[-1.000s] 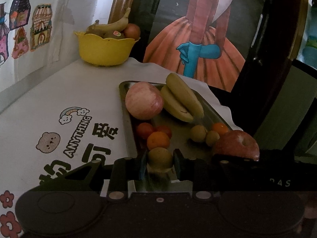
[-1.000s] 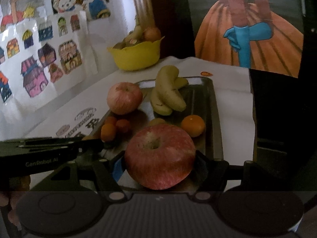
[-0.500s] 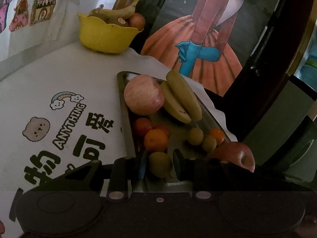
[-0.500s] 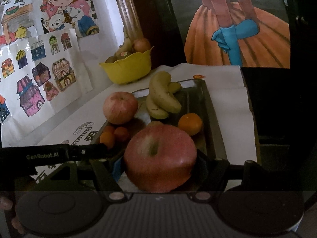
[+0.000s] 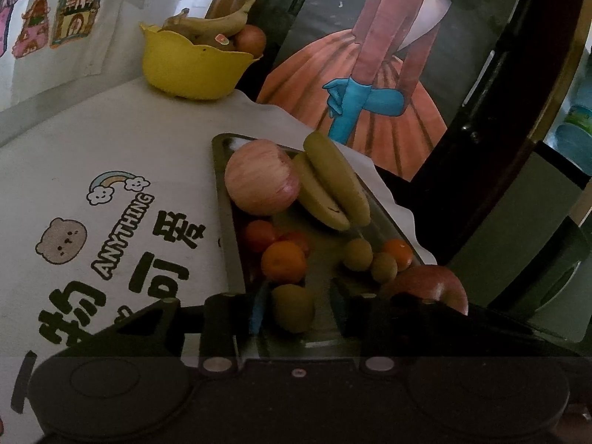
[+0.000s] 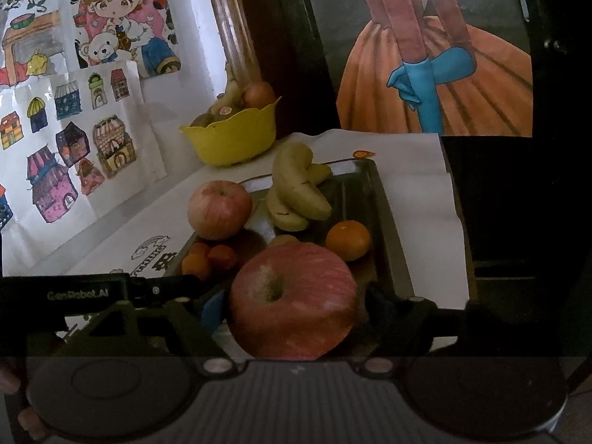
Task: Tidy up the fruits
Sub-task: 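Open both grippers releasing the apple and kiwi in the tray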
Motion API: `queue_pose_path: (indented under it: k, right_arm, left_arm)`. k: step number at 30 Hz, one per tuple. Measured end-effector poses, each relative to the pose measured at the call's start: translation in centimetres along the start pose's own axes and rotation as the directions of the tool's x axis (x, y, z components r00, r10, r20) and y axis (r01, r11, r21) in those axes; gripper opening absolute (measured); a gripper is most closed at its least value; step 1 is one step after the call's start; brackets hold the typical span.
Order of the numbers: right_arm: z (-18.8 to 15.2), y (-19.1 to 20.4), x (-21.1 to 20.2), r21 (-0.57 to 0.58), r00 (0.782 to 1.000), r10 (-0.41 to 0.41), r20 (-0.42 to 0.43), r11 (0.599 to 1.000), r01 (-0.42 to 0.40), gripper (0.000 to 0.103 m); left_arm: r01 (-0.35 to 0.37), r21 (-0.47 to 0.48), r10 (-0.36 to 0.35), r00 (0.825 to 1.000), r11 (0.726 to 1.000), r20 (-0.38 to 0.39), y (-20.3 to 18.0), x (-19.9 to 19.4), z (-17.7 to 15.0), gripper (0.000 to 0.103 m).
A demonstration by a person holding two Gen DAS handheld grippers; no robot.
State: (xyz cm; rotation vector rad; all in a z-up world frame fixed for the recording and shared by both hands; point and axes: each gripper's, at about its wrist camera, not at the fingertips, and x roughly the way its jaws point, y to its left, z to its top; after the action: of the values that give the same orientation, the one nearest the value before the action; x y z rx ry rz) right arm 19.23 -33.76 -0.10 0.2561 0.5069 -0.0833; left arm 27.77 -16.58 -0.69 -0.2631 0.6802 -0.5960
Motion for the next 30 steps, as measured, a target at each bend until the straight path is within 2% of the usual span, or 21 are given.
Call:
queue_pose_path:
  k: [8,16,19,21,28,30]
  right_arm:
    - [-0.1,-0.2,-0.2,0.013,1.000,-0.001,0.016,1.000,0.001,0.094]
    - [-0.1,0.0,-0.3,0.015,0.999,-0.003,0.032,1.000,0.002,0.098]
    - [-0.1,0.1,-0.4,0.016,0.999,-0.005,0.040,1.000,0.004,0.099]
    - [-0.1,0.1,-0.6,0.017,0.999,-0.005,0.044,1.000,0.004,0.100]
    - [-0.2,0.2,-0.9,0.021,0.998,-0.020,0.061,1.000,0.019,0.103]
    - [-0.3,0.2,-1.0,0.024,0.997,-0.024,0.067,0.999,0.022,0.103]
  left_arm:
    - [0.018,-0.004,-0.018,0.999,1.000,0.027,0.0,-0.3,0.0,0.051]
    - [0.025,-0.003,-0.024,0.998,1.000,0.051,0.1,-0.7,0.0,0.057]
    - [0.026,0.001,-0.026,0.997,1.000,0.069,0.1,-1.0,0.0,0.062]
    - [0.008,0.001,-0.008,0.996,1.000,0.085,0.1,-1.3,0.0,0.073]
    - [-0.016,-0.012,0.018,0.991,1.000,0.135,0.5,-2.1,0.1,0.076]
    - [-0.020,-0.010,0.021,0.987,1.000,0.162,0.5,-2.5,0.1,0.080]
